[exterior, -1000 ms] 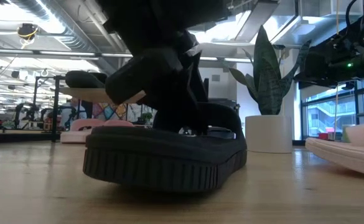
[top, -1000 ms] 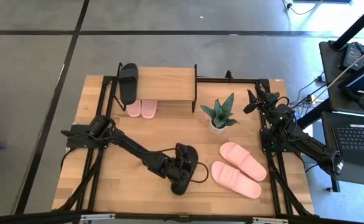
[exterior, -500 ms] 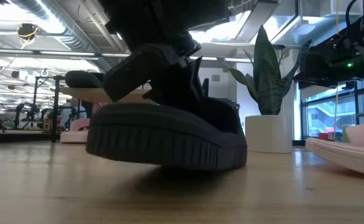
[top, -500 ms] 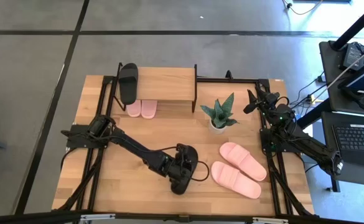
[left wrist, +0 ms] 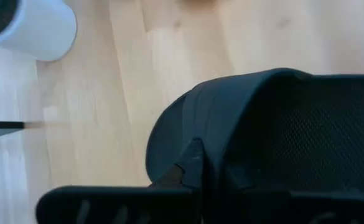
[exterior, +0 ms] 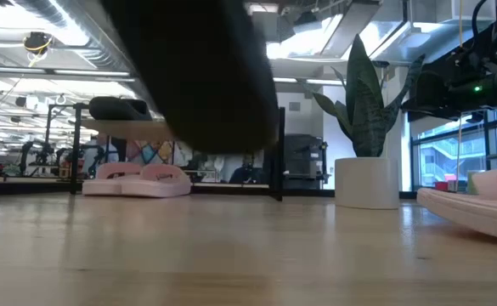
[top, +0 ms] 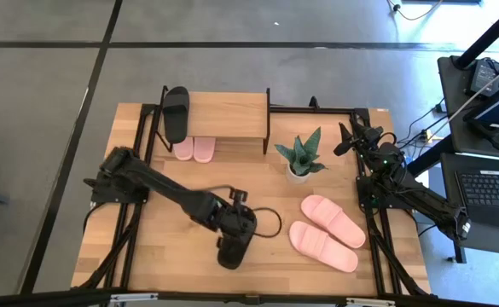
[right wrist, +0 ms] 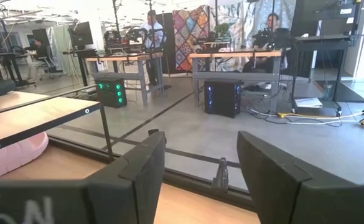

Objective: Pick and place slides into the shelf
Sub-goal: Put the black slipper on the shelf

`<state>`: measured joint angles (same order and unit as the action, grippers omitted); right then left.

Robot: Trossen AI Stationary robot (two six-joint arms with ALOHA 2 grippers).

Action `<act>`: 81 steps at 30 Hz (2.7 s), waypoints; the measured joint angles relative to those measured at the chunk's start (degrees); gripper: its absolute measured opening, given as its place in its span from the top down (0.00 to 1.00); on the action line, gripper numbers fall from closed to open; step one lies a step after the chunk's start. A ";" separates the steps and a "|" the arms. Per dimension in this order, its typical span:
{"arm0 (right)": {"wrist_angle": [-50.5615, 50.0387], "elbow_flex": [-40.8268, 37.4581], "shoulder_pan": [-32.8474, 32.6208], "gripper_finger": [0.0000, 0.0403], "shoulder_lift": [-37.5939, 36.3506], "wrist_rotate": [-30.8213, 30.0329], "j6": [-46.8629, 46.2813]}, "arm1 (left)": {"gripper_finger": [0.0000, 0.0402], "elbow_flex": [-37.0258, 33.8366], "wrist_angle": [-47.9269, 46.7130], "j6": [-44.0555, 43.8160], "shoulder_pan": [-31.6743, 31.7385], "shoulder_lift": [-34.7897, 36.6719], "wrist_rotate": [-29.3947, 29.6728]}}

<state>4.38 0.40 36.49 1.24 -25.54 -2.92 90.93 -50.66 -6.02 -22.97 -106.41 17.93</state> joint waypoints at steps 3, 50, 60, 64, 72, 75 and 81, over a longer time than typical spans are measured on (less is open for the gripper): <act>0.02 0.01 0.01 0.50 0.13 0.04 -0.02 | 0.98 4.68 -6.64 -1.48 0.43 4.02 -2.05; 0.00 0.00 0.00 0.50 0.26 0.13 1.99 | 0.99 -20.29 8.12 44.32 47.45 25.91 19.85; 0.00 0.01 0.01 0.50 0.26 0.11 1.70 | 0.99 -25.68 16.89 51.25 51.31 25.90 18.39; 0.00 0.00 0.00 0.50 0.26 0.11 1.69 | 0.99 -25.85 18.10 53.48 52.19 25.90 18.33; 0.00 0.00 0.00 0.50 0.26 0.04 1.60 | 0.99 -25.89 20.42 57.56 55.02 26.71 14.02; 0.00 0.02 0.00 0.50 0.26 -0.10 0.31 | 0.99 -25.89 21.65 57.67 55.91 28.15 13.40; 0.00 0.00 0.02 0.50 0.26 -0.48 -1.16 | 0.99 -26.03 21.58 57.69 57.23 31.03 9.49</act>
<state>4.38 0.40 36.51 1.50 -26.02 -4.08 64.90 -29.09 51.67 34.26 -75.38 27.42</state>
